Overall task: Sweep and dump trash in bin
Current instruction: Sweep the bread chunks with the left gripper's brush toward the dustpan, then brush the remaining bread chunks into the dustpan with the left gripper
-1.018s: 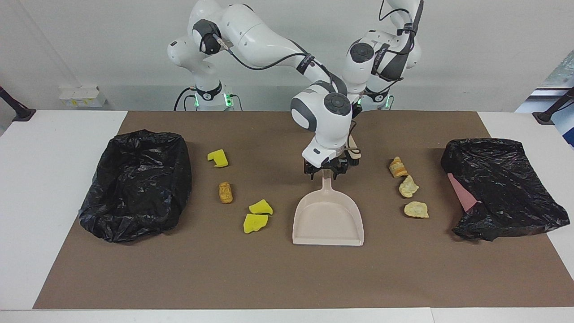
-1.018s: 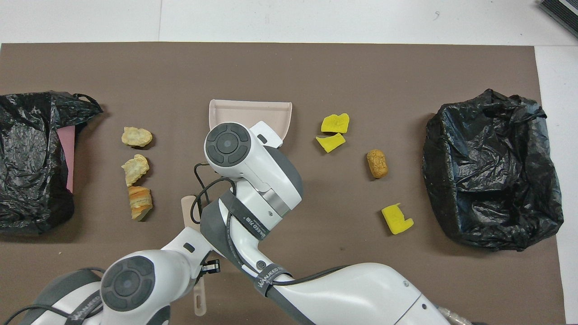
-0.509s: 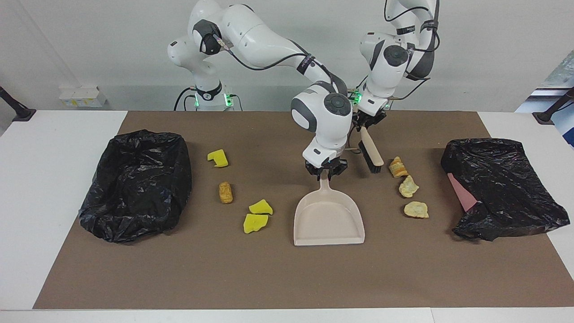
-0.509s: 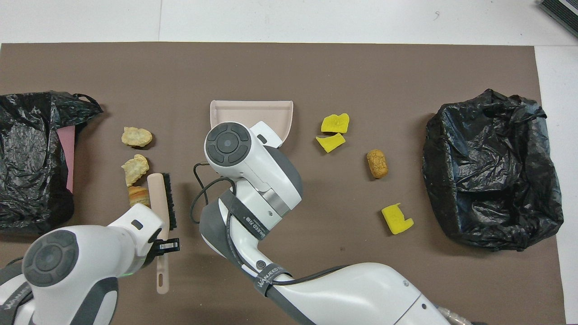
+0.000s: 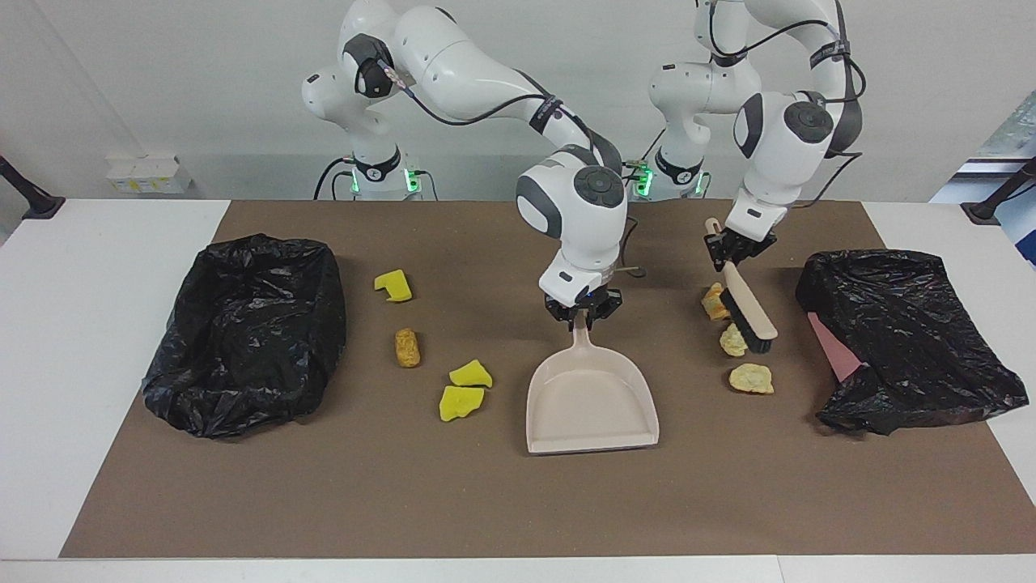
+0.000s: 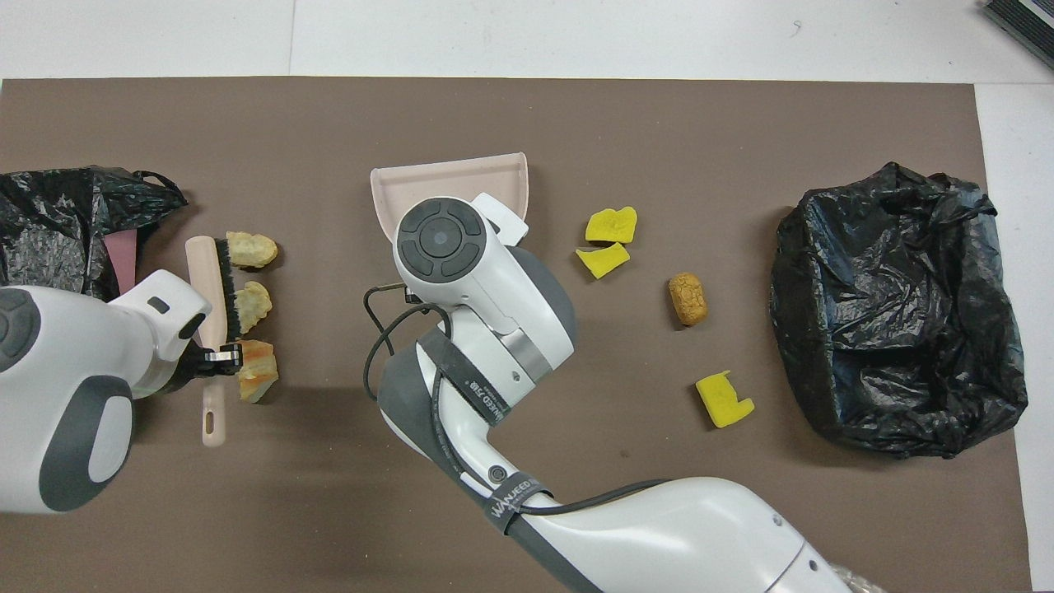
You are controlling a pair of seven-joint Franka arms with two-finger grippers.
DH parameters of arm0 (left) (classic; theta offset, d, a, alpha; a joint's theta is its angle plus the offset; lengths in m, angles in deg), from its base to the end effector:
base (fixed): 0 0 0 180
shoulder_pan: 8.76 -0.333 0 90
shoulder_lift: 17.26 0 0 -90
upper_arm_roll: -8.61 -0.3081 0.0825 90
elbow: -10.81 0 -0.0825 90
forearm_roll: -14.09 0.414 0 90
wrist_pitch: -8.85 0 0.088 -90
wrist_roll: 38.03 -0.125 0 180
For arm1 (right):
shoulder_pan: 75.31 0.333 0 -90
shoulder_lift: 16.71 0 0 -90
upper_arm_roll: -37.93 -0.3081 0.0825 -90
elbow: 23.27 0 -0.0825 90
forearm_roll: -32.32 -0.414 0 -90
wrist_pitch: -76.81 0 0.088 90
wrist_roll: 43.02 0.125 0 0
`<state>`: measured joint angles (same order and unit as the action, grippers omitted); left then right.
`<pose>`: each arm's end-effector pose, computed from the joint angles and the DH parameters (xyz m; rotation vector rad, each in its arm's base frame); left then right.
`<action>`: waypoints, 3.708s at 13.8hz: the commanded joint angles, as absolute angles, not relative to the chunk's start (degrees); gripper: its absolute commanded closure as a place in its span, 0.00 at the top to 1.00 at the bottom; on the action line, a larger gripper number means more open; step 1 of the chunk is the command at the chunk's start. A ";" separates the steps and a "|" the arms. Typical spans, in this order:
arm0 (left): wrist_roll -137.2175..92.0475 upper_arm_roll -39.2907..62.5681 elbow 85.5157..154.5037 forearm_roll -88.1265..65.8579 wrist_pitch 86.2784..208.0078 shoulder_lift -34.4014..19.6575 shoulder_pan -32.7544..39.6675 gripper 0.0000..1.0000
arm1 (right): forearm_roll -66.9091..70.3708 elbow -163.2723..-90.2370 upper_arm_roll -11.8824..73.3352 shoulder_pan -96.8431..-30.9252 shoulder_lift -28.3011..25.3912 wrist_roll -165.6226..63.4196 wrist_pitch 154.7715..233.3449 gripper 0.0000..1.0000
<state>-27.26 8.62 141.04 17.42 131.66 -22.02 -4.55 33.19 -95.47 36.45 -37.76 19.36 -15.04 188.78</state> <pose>0.5227 -0.0352 0.3450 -3.0846 -0.1261 0.0614 0.5961 0.4762 0.3631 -3.0897 -0.2985 -0.0832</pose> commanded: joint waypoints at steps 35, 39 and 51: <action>-37.31 9.14 125.86 15.06 132.60 -5.83 -9.20 0.00 | 40.76 -116.61 36.26 -38.39 5.97 -87.40 185.62 0.00; -38.20 9.58 127.61 14.71 132.25 -6.27 -3.07 0.00 | 40.76 -116.61 35.56 -38.39 5.97 -84.24 185.62 0.00; -42.34 9.58 130.87 9.78 122.86 -14.43 12.51 0.00 | 40.76 -116.52 35.47 -38.57 6.05 -84.41 186.32 0.00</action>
